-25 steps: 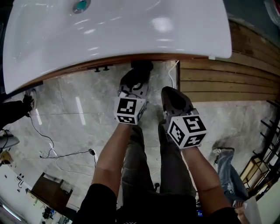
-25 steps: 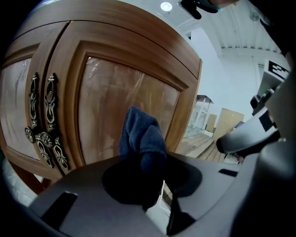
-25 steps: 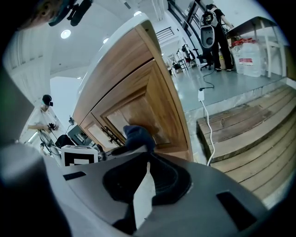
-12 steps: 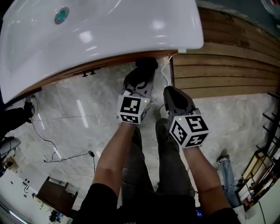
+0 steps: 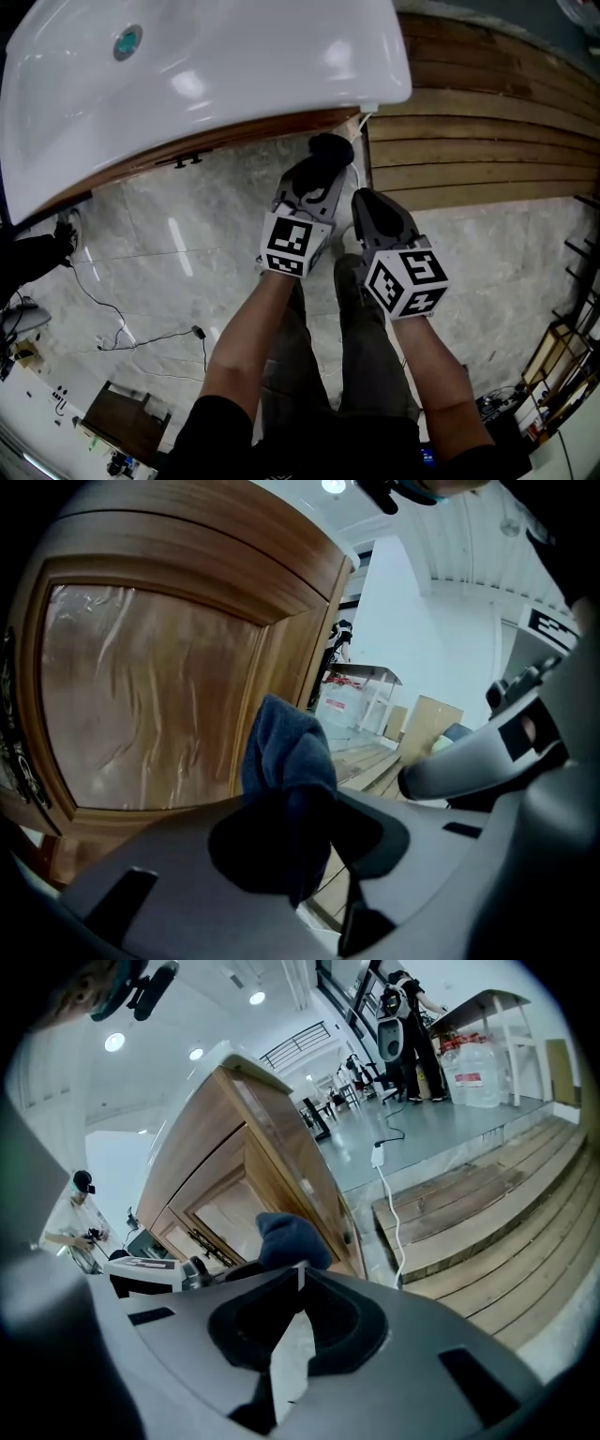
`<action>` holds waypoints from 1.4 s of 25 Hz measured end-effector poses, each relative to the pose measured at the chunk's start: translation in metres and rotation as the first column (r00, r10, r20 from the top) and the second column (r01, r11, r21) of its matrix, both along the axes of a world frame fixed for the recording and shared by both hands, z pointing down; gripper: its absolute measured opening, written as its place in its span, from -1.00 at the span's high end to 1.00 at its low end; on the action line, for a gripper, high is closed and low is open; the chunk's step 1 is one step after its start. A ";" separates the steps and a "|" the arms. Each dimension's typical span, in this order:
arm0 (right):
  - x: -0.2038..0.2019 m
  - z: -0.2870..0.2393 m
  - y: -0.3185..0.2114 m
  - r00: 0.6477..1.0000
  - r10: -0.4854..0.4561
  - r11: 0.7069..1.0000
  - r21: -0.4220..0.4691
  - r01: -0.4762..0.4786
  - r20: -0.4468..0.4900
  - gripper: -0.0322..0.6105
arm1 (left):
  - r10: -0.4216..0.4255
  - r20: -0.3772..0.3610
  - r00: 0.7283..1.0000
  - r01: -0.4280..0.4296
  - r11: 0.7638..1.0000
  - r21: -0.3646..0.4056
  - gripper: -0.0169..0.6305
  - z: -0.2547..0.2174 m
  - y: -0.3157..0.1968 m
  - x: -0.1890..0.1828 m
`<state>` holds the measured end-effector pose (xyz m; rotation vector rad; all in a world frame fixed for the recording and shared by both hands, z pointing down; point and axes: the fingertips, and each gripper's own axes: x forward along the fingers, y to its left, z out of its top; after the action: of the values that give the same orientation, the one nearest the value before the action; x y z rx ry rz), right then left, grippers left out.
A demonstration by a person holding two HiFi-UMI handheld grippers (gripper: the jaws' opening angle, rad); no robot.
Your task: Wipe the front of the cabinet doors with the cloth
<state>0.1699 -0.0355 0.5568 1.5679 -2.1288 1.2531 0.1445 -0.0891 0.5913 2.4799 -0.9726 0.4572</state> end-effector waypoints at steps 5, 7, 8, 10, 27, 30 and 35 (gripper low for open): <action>-0.009 -0.004 -0.002 1.000 0.002 1.000 0.004 -0.002 0.007 0.76 | -0.031 -0.019 0.999 0.031 0.999 -0.013 0.64 -0.010 0.007 -0.014; -0.015 -0.005 -0.002 1.000 -0.002 1.000 0.004 0.002 0.012 0.76 | -0.052 -0.026 0.998 0.051 0.998 -0.027 0.64 -0.014 0.011 -0.023; -0.017 -0.006 -0.003 1.000 -0.003 1.000 0.004 0.003 0.015 0.76 | -0.061 -0.026 0.998 0.060 0.997 -0.042 0.64 -0.015 0.014 -0.028; -0.022 -0.009 -0.003 1.000 -0.005 1.000 0.006 0.004 0.016 0.76 | -0.077 -0.022 0.997 0.075 0.995 -0.068 0.64 -0.016 0.022 -0.037; -0.056 -0.070 0.016 0.999 -0.032 0.998 0.061 0.032 -0.008 0.76 | -0.130 -0.035 0.991 0.128 0.991 -0.047 0.63 -0.101 0.059 -0.094; -0.059 -0.089 0.021 0.999 -0.047 0.995 0.085 0.049 -0.023 0.76 | -0.142 -0.032 0.989 0.140 0.989 -0.049 0.64 -0.117 0.066 -0.104; -0.062 -0.113 0.029 0.996 -0.069 0.992 0.104 0.074 -0.049 0.76 | -0.178 -0.041 0.983 0.176 0.983 -0.047 0.63 -0.148 0.074 -0.121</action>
<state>0.1079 -0.0065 0.4437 1.5304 -2.2353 1.0884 0.0233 -0.0154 0.4437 2.3296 -1.1400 0.3587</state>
